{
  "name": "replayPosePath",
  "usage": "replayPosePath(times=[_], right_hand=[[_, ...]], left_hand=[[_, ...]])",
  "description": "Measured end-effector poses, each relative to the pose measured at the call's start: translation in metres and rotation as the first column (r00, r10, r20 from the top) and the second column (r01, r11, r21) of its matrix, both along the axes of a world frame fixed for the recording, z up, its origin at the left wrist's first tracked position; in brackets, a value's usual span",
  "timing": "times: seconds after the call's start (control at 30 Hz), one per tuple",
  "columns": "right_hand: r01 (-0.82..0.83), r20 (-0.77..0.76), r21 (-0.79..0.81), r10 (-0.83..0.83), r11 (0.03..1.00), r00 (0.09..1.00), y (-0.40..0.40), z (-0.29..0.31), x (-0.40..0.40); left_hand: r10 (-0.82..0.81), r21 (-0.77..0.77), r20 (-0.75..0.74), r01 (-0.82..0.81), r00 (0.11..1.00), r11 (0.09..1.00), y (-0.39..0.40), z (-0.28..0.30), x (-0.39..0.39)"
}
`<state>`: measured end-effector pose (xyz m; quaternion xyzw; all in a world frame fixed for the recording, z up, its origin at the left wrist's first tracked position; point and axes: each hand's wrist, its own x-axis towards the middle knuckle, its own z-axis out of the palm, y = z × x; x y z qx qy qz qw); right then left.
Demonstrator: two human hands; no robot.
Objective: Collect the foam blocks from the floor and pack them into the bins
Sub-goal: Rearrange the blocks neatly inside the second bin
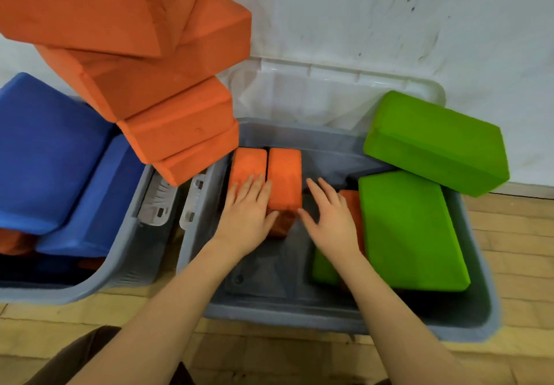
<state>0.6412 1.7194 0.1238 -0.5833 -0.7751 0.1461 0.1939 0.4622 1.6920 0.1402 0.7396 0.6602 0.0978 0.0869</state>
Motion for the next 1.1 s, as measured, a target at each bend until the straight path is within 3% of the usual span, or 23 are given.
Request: replayPosePath(times=[0.1,0.23,0.33,0.47,0.57,0.77,0.9,1.1], right_hand=[[0.146,-0.043,0.150,-0.141,0.978,0.989,-0.015,0.011,0.023],[0.319,0.036,0.278,-0.341,0.906,0.939,-0.035,0.026,0.067],[0.442,0.133,0.218,-0.475,0.870,0.870,-0.046,0.031,0.106],[0.502,0.359,0.029,-0.478,0.864,0.802,-0.049,0.034,0.156],[0.464,0.386,-0.033,-0.417,0.885,0.823,-0.051,0.028,0.172],[0.321,0.137,-0.040,-0.313,0.946,0.940,-0.057,0.027,0.182],[0.172,0.015,0.012,-0.172,0.985,0.985,-0.064,0.023,0.192],[-0.048,-0.047,-0.066,0.044,0.997,0.998,-0.057,0.031,0.204]], left_hand=[[-0.108,0.055,0.065,0.104,0.992,0.993,0.005,0.012,0.025],[-0.287,0.140,0.085,0.274,0.954,0.952,0.010,0.020,0.068],[-0.356,0.104,0.111,0.345,0.928,0.933,0.010,0.012,0.099],[-0.436,-0.079,0.042,0.438,0.899,0.896,0.008,0.004,0.146],[-0.451,-0.239,-0.012,0.436,0.892,0.868,0.001,-0.008,0.177],[-0.323,-0.367,0.150,0.356,0.935,0.859,-0.020,-0.018,0.196],[-0.221,-0.269,0.202,0.272,0.954,0.924,-0.026,-0.024,0.195],[-0.271,-0.028,0.165,0.279,0.948,0.960,-0.033,-0.020,0.175]])
